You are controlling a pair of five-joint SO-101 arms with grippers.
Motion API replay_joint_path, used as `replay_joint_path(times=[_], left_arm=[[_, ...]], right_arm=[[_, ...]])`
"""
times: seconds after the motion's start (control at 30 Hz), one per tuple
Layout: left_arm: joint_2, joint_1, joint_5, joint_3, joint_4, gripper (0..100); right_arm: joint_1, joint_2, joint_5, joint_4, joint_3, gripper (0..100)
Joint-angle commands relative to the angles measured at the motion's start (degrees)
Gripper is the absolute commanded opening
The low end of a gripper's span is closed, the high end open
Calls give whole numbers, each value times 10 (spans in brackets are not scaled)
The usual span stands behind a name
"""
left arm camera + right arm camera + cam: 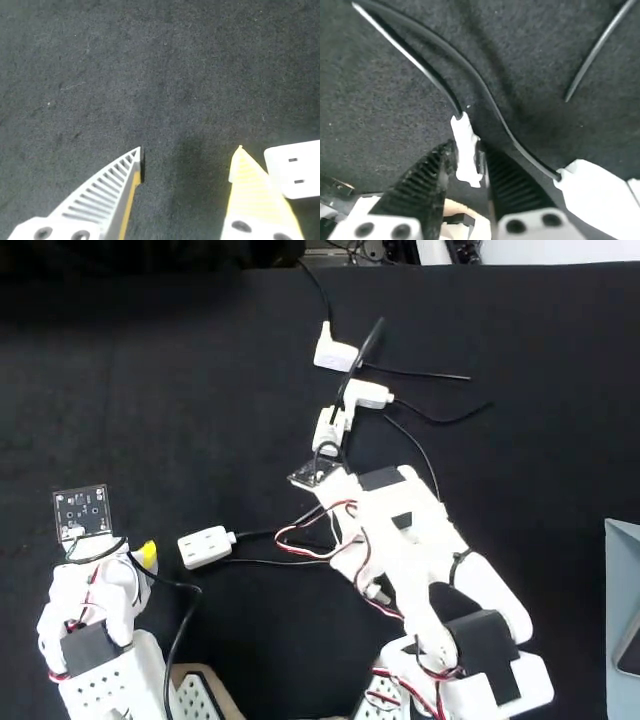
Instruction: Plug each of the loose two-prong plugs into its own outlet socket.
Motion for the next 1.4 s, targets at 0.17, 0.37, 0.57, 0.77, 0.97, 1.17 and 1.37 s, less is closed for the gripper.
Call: replay_joint_path(times=[0.17,0.37,0.57,0.77,0.97,1.17,1.37], left_arm=[[-4,0,-4,-9,-3,282],[-4,0,12,-36,-4,284],[-4,1,72,-124,-4,286],[-4,53,118,-202,-4,286],[-4,126,192,-215,-48,286],[-4,185,222,-240,-80,286],[-4,256,222,-280,-79,284]], right_arm=[[4,-135,7,176,-191,11],[-10,-208,-83,168,-246,11],[-93,-238,-188,113,-247,11],[-196,-284,-277,19,-245,11],[-282,-310,-324,-48,-245,11],[-319,-315,-324,-78,-245,11],[-321,-313,-323,-82,-244,11]])
